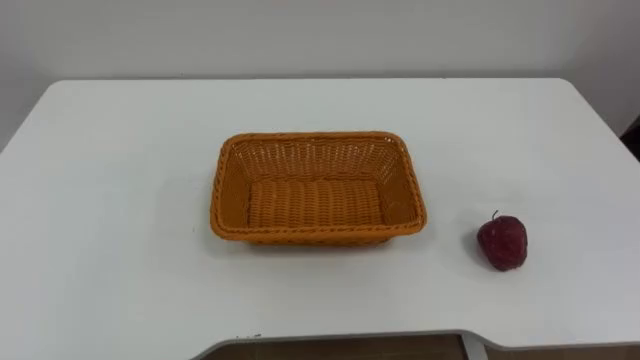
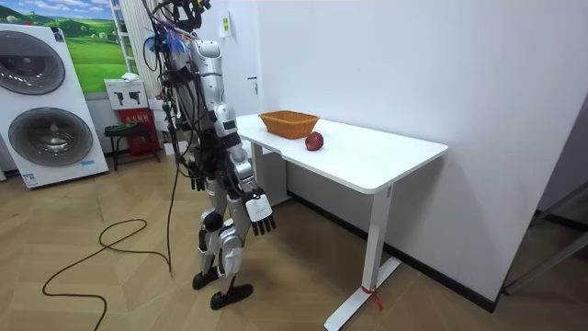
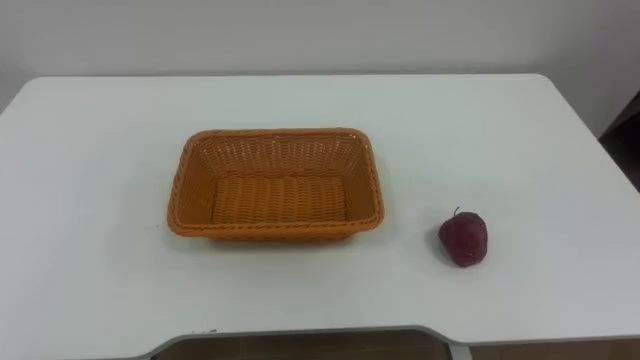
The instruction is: Pick and place apple
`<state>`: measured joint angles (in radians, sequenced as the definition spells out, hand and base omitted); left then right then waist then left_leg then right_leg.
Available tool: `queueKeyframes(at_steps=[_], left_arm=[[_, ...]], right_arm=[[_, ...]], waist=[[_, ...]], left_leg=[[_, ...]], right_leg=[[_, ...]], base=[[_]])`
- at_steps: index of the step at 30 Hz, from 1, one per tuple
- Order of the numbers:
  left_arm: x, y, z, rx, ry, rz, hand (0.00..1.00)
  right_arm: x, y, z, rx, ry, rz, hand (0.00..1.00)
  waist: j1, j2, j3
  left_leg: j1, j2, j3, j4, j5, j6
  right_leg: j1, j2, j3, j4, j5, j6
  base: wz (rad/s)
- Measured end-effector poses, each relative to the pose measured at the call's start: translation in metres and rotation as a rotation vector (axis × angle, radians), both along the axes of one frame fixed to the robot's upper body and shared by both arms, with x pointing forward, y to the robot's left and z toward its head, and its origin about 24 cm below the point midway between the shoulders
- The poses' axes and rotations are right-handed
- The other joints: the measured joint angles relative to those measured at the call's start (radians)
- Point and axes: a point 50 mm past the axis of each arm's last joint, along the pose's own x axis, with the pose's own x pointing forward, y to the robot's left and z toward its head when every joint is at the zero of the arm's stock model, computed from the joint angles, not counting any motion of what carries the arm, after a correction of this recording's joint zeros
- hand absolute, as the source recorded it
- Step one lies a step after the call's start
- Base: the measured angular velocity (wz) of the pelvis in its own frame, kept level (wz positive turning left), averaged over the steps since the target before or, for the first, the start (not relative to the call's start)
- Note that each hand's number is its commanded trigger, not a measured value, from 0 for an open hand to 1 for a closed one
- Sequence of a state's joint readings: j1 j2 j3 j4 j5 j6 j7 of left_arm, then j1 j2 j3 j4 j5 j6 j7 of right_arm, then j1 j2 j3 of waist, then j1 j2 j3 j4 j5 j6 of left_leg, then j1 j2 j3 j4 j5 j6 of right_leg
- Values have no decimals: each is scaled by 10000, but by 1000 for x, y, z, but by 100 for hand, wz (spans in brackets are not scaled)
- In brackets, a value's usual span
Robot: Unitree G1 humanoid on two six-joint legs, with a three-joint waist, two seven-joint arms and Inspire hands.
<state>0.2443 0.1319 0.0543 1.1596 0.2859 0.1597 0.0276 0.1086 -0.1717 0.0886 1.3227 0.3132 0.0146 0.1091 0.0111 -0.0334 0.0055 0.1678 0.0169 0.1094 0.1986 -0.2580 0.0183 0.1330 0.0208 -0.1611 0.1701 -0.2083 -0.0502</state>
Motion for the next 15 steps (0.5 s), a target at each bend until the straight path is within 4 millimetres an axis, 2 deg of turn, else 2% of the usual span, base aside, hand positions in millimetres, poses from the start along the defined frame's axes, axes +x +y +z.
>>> queueKeyframes(at_steps=[7,10,15], left_arm=[[5,0,0,-12,-146,-48,0],[5,0,0,62,-194,-35,0],[5,3,1,261,-386,363,0]], right_arm=[[0,0,0,-66,-16,-42,0],[-3,0,0,-143,-7,-571,0],[-6,0,0,-119,-200,-2300,0]], waist=[[27,46,-4],[194,110,-21],[186,169,52]], left_leg=[[2,1,1,0,0,0],[30,0,19,-3,0,0],[170,5,162,-77,0,0]], right_leg=[[-1,8,36,-16,1,0],[3,12,79,-9,1,0],[87,12,133,-12,-11,7]], base=[[0],[-3],[-4]])
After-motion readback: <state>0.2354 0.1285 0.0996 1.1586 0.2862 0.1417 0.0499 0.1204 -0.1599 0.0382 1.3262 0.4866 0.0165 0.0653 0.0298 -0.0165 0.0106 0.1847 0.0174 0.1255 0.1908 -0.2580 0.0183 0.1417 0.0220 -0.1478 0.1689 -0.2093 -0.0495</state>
